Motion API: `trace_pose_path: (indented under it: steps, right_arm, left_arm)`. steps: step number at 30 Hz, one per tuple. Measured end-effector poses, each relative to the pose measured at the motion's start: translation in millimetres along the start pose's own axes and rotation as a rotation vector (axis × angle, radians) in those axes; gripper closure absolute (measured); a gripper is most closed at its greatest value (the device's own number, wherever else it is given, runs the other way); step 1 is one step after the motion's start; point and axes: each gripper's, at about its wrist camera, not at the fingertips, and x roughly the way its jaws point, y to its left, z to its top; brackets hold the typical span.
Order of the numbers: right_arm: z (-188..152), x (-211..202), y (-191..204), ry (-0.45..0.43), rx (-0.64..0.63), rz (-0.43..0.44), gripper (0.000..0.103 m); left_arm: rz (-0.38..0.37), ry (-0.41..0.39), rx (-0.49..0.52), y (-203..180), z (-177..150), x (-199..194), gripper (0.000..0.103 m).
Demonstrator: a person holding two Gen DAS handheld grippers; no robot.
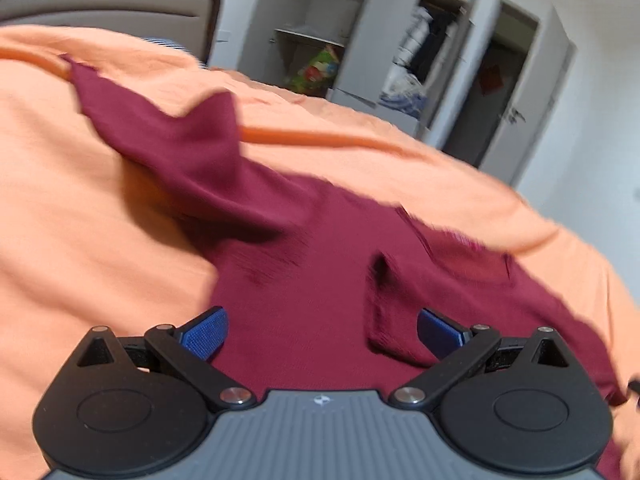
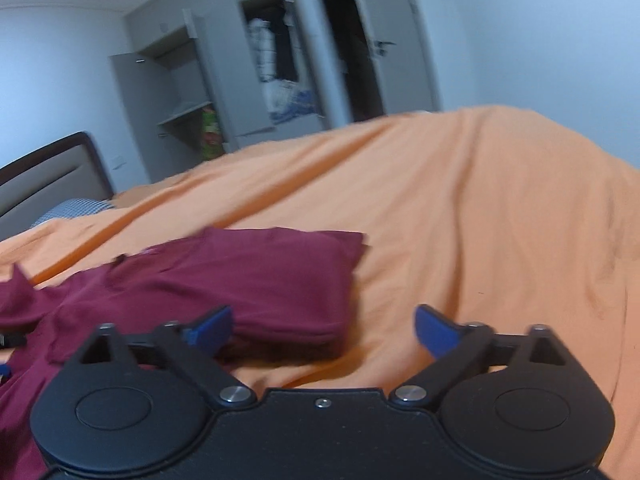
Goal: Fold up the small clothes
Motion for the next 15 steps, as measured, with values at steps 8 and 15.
trace_pose_path:
  steps: [8, 15]
  right_arm:
    - [-22, -32, 50, -0.003, -0.113, 0.164, 0.001]
    - [-48, -30, 77, 0.065, -0.164, 0.180, 0.001]
  left_arm:
    - [0.263, -0.143, -0.005, 91, 83, -15, 0.000]
    - [0.389, -0.147, -0.012, 166, 169, 41, 0.000]
